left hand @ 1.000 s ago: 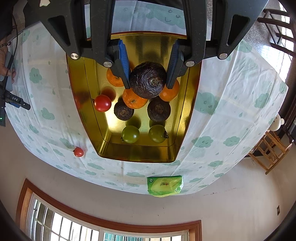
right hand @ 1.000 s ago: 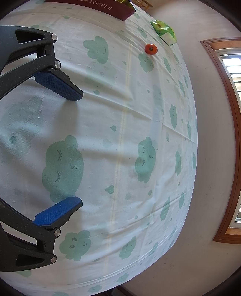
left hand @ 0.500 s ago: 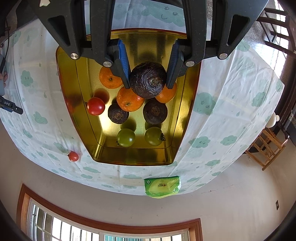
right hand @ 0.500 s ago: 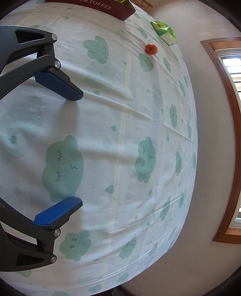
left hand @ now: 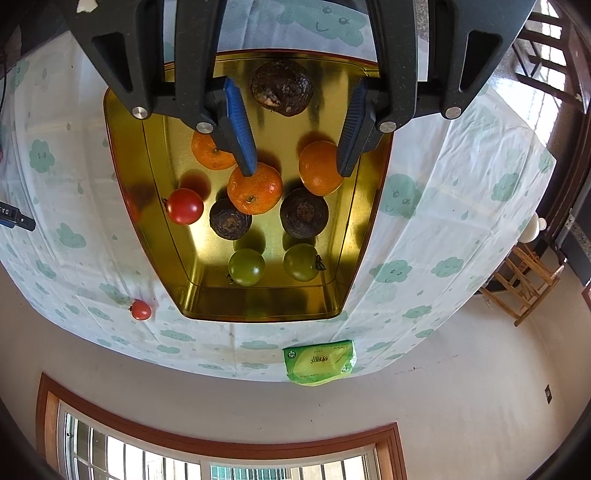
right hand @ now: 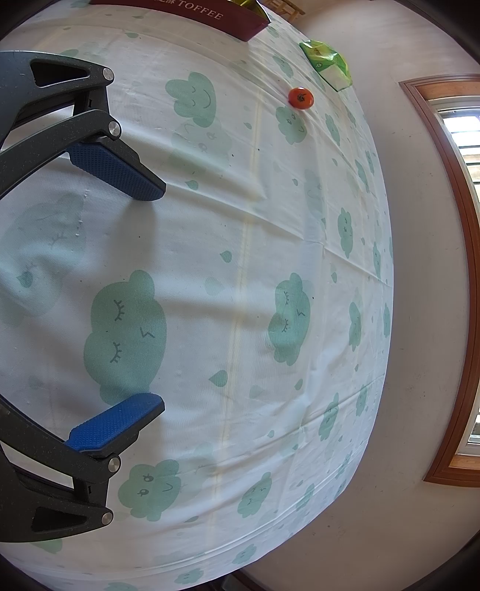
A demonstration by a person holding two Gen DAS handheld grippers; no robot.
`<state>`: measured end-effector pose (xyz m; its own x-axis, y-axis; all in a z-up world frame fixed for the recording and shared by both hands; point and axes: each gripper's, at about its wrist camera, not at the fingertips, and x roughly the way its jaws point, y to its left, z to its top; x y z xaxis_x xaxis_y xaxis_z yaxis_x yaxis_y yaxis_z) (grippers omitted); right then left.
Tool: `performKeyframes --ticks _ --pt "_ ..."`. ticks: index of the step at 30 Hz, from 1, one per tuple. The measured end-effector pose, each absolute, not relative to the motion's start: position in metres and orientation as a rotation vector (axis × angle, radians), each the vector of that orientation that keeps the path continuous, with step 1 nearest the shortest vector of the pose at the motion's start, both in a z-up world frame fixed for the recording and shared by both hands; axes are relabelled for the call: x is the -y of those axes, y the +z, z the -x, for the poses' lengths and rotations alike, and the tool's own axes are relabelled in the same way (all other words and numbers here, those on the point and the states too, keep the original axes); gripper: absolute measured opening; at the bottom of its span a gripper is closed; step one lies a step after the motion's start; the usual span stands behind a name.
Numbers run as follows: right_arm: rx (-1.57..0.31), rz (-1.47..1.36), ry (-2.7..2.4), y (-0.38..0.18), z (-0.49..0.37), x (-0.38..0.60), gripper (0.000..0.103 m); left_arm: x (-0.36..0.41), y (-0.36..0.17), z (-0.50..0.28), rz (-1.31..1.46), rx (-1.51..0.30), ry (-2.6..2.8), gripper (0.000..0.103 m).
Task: Organize fruits
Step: 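Carry the dark brown fruit into the tin and open the left gripper, then move the right gripper to the last red cherry tomato and grasp it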
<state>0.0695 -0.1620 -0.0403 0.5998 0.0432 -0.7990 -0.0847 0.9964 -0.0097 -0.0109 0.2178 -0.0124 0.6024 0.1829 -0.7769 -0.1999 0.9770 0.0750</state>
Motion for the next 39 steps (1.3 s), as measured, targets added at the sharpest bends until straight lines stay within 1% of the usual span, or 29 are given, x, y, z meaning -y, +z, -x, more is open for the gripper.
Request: performKeyframes --ticks 8,10,13,14,16,18,22,26,31,33,34,36,37,38,39 --pt "-0.926 0.045 0.066 -0.04 -0.07 0.163 0.103 -0.21 0.002 0.015 -0.013 -0.838 0.241 0.061" --pt "-0.926 0.042 0.06 -0.04 -0.07 0.164 0.103 -0.209 0.005 0.015 -0.021 -0.824 0.249 0.064" --pt "-0.93 0.041 0.056 -0.039 -0.071 0.163 0.103 -0.207 0.01 0.013 -0.033 -0.805 0.258 0.067" --pt "-0.932 0.043 0.058 -0.039 -0.071 0.163 0.103 -0.206 0.011 0.012 -0.038 -0.804 0.26 0.07" --pt "-0.946 0.044 0.063 -0.038 -0.071 0.162 0.103 -0.206 0.012 0.011 -0.048 -0.794 0.263 0.073" --pt "-0.913 0.057 0.087 -0.032 -0.067 0.154 0.103 -0.206 0.014 0.011 -0.058 -0.786 0.263 0.074" --pt "-0.808 0.099 0.2 0.0 -0.064 0.115 0.103 -0.206 0.015 0.008 -0.068 -0.779 0.256 0.076" --pt "-0.784 0.069 0.366 0.022 -0.086 0.067 0.103 -0.211 0.015 0.005 -0.035 -0.786 0.242 0.079" --pt "-0.782 0.068 0.531 0.022 -0.123 0.01 0.102 -0.216 0.017 0.005 0.017 -0.787 0.225 0.081" --pt "-0.782 0.11 0.562 0.018 -0.137 -0.012 0.097 -0.217 0.017 0.005 0.018 -0.788 0.222 0.081" --pt "-0.794 0.129 0.577 0.014 -0.145 -0.021 0.094 -0.218 0.017 0.004 0.02 -0.79 0.218 0.082" --pt "-0.825 0.156 0.602 0.003 -0.162 -0.037 0.082 -0.219 0.016 0.002 0.032 -0.797 0.211 0.084" --pt "-0.837 0.171 0.603 -0.002 -0.168 -0.044 0.078 -0.22 0.016 0.002 0.04 -0.8 0.208 0.084" --pt "-0.849 0.181 0.608 -0.007 -0.174 -0.049 0.073 -0.221 0.016 0.001 0.047 -0.803 0.205 0.084" --pt "-0.855 0.187 0.615 -0.011 -0.179 -0.054 0.071 -0.221 0.015 0.0 0.052 -0.806 0.201 0.084"
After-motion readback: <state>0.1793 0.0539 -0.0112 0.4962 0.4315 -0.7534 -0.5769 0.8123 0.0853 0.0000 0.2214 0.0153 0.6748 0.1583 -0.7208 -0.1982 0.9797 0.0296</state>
